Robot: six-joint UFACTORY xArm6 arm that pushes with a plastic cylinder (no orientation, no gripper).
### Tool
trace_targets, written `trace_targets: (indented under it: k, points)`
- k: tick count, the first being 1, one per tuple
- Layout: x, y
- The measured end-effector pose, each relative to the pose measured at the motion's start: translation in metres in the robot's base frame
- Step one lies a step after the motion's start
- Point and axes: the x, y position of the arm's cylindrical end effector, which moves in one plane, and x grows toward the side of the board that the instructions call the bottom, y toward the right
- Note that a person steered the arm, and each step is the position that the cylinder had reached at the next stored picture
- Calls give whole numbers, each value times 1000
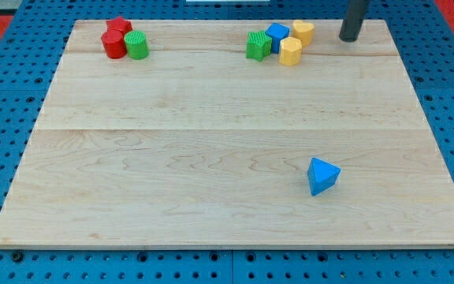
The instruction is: Push the yellow heart into the green star
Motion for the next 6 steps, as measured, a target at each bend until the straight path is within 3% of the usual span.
trace_targets:
  k: [1, 3, 4, 6]
  points:
    - [-10, -21]
    - [7, -167]
    - [13, -209]
    - [59, -211]
